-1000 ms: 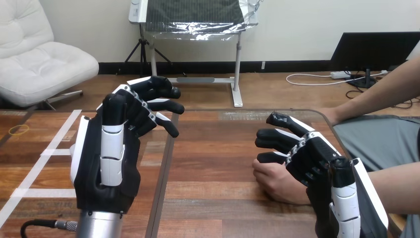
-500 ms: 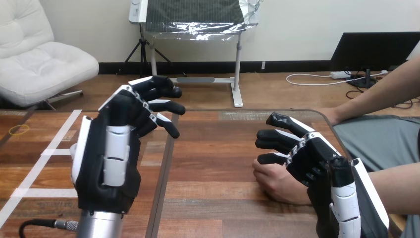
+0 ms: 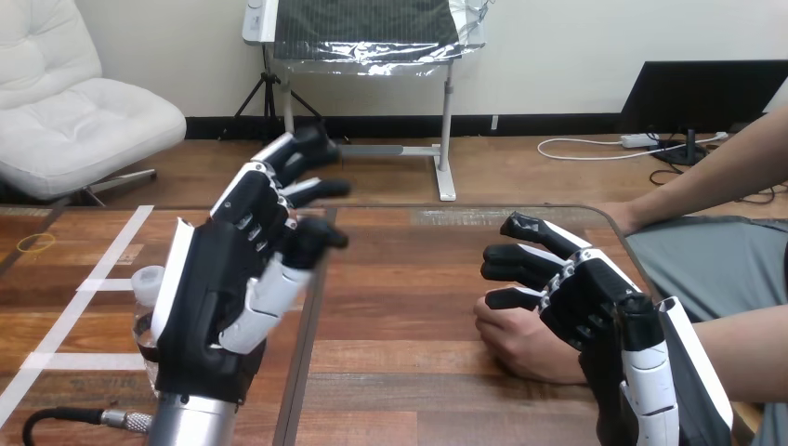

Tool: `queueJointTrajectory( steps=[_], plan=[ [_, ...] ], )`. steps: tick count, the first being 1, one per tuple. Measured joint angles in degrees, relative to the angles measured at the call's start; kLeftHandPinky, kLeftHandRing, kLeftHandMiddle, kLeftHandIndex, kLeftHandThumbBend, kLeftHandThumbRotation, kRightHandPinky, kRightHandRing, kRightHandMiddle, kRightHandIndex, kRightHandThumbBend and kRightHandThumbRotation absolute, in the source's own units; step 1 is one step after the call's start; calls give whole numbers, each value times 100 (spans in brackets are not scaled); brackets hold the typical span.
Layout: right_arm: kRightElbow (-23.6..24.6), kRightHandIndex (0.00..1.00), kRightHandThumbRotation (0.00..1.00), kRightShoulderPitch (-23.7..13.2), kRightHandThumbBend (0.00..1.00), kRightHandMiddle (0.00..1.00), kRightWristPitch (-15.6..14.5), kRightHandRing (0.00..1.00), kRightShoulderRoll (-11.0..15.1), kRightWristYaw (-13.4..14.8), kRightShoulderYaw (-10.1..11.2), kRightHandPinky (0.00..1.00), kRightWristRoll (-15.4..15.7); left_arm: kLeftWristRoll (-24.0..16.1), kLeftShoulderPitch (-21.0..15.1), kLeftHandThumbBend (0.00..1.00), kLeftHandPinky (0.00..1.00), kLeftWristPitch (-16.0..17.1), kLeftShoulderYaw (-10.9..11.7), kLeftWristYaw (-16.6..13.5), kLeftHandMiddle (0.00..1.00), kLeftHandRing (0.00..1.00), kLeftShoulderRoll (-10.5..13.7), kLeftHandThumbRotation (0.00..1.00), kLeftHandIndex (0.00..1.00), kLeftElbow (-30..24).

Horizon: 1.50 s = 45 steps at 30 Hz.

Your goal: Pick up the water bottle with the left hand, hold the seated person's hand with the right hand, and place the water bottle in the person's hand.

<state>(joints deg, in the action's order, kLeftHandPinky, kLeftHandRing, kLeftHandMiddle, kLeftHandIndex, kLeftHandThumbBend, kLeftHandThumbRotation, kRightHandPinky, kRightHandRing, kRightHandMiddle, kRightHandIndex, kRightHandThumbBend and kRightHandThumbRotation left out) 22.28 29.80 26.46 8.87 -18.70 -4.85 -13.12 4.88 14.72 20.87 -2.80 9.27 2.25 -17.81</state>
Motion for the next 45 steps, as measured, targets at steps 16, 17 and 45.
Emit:
queueJointTrajectory(
  steps=[16, 17, 45],
  plan=[
    [0, 81, 100, -16, 62, 77, 0, 76, 26, 0, 24, 68, 3, -330, 3, 100, 100, -115, 70, -208, 100, 100, 28, 29, 100, -5],
    [0, 81, 100, -19, 62, 77, 0, 76, 26, 0, 24, 68, 3, -362, 3, 100, 100, -115, 81, -221, 100, 100, 35, 26, 100, -5],
    [0, 81, 100, -76, 63, 76, -72, 76, 25, 23, 23, 68, 175, -1221, -1, 100, 100, -104, 432, -732, 100, 100, 216, 8, 100, -4]
  ],
)
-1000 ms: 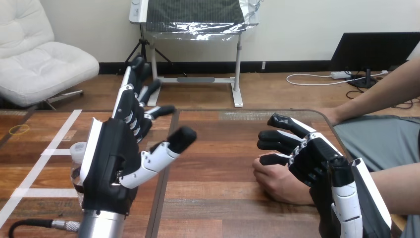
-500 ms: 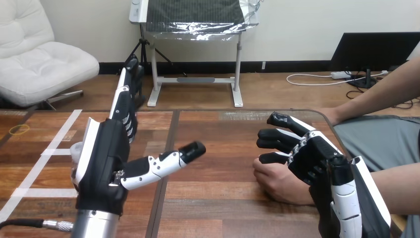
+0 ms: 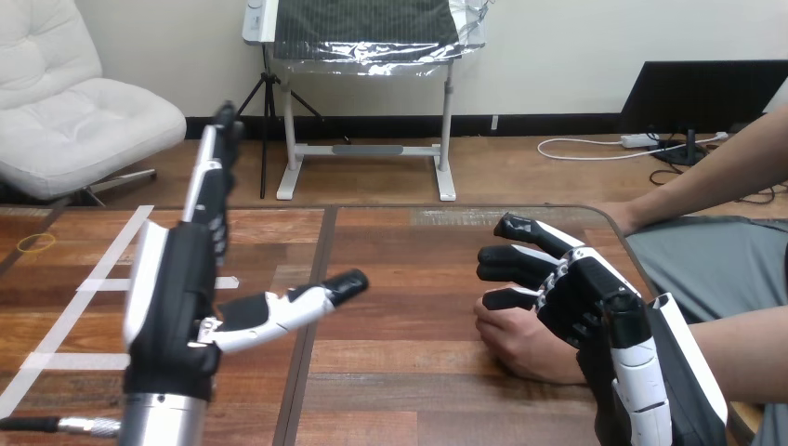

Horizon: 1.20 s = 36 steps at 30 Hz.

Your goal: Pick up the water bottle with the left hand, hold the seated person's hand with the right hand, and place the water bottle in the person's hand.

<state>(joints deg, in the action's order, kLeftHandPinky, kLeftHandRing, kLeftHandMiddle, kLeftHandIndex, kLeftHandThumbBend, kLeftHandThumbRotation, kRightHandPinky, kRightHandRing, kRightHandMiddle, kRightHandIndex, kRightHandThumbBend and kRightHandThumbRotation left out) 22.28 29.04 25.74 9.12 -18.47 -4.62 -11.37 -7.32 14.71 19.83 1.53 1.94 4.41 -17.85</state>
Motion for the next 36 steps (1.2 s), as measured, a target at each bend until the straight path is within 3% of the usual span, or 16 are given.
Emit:
queueJointTrajectory(
  steps=[17, 27, 36],
  plan=[
    [0, 81, 100, 0, 62, 75, -11, 76, 1, 28, -3, 67, 2, -190, -158, 100, 100, 128, 614, -455, 100, 100, 163, 16, 100, 70],
    [0, 81, 100, 0, 62, 75, -11, 75, 1, 30, -3, 67, 8, -228, -296, 100, 100, -128, 1029, -673, 100, 100, 292, 20, 100, 70],
    [0, 81, 100, -1, 63, 75, -11, 75, 1, 30, -3, 67, 10, -225, -356, 100, 100, -410, 1264, -741, 100, 100, 381, 21, 99, 64]
  ],
)
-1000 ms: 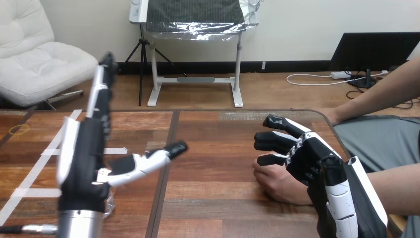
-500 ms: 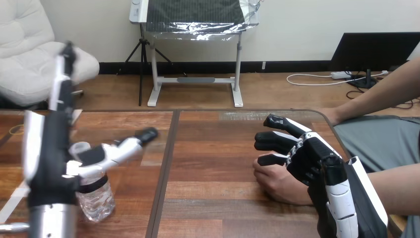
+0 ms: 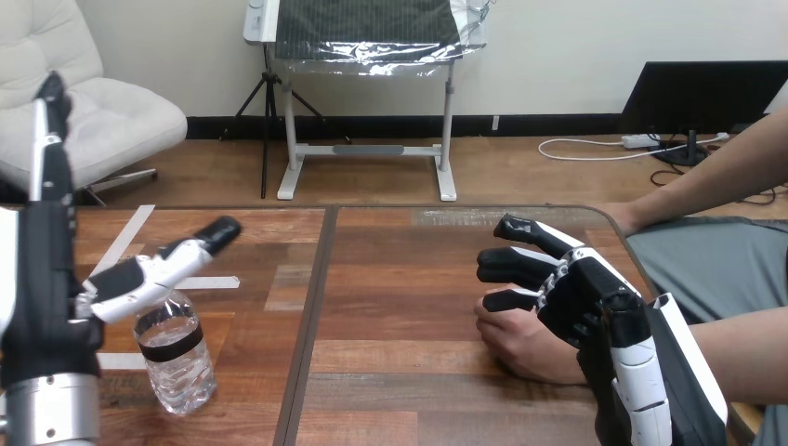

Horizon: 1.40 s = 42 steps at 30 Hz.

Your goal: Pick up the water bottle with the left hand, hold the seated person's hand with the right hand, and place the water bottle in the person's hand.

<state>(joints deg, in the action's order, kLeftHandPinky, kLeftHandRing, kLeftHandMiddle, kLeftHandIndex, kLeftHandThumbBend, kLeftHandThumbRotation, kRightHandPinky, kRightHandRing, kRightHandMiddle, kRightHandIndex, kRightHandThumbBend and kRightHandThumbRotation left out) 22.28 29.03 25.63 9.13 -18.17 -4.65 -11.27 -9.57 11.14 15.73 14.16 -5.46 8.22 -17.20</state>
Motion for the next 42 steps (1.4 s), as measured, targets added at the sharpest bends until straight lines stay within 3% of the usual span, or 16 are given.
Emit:
queueJointTrajectory(
  steps=[16, 23, 42],
  plan=[
    [0, 80, 100, -2, 64, 75, -4, 75, 2, -3, 0, 66, -5, -68, -75, 100, 100, -317, 150, -141, 100, 99, 60, 18, 99, 104],
    [0, 80, 100, -3, 63, 75, -14, 75, 2, -2, 0, 66, -4, -223, -198, 100, 99, -433, 197, -228, 100, 99, 124, 16, 98, 285],
    [0, 80, 100, -17, 64, 74, -26, 74, 8, -2, 9, 65, -5, -188, -604, 100, 100, -663, 220, -244, 100, 100, 218, 5, 100, 947]
  ],
)
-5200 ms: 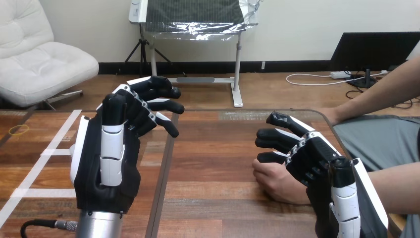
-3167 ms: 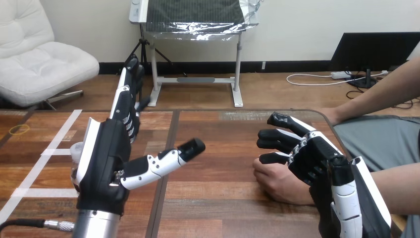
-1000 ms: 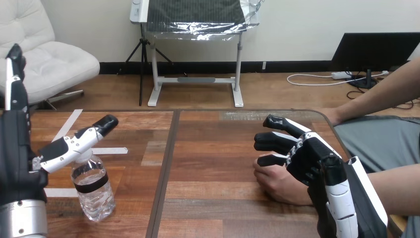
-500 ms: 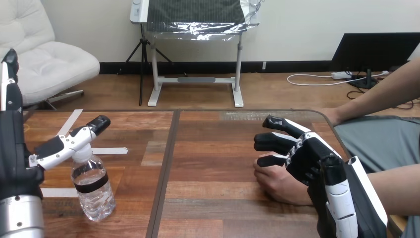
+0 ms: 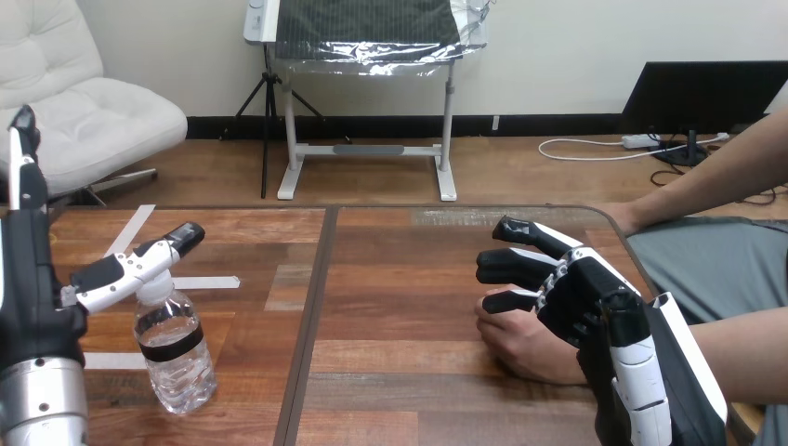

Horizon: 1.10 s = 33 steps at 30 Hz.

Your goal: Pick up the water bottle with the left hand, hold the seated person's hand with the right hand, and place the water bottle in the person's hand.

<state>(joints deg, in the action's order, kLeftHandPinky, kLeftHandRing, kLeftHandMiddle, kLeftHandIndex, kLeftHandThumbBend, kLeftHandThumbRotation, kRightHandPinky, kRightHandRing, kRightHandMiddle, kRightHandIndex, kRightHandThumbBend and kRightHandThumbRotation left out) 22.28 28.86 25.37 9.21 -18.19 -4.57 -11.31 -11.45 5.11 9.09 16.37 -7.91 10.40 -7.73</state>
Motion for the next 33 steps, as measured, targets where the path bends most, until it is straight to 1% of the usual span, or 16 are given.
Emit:
queueJointTrajectory(
  steps=[8, 15, 19, 26, 33],
  plan=[
    [0, 80, 100, -1, 64, 74, -2, 74, 12, -5, 16, 65, -1, 118, -262, 99, 100, 22, 0, 9, 100, 100, 4, 3, 100, 579],
    [0, 80, 100, -5, 63, 74, -2, 74, 16, -14, 30, 65, -12, 188, -446, 98, 100, 62, -8, 18, 100, 100, 30, 7, 100, 1173],
    [0, 80, 100, -7, 64, 74, -2, 74, 19, -36, 42, 65, -19, 260, -546, 99, 100, 172, -4, 48, 100, 100, 59, 8, 100, 1587],
    [0, 80, 100, -10, 65, 74, -3, 74, 24, -71, 58, 64, -33, 311, -742, 100, 98, 482, -5, 65, 100, 100, 145, 12, 100, 2380],
    [0, 80, 100, -11, 64, 74, -3, 73, 24, -76, 74, 64, -30, 427, -923, 99, 97, 574, -3, 117, 100, 100, 228, 14, 100, 2973]
  ],
)
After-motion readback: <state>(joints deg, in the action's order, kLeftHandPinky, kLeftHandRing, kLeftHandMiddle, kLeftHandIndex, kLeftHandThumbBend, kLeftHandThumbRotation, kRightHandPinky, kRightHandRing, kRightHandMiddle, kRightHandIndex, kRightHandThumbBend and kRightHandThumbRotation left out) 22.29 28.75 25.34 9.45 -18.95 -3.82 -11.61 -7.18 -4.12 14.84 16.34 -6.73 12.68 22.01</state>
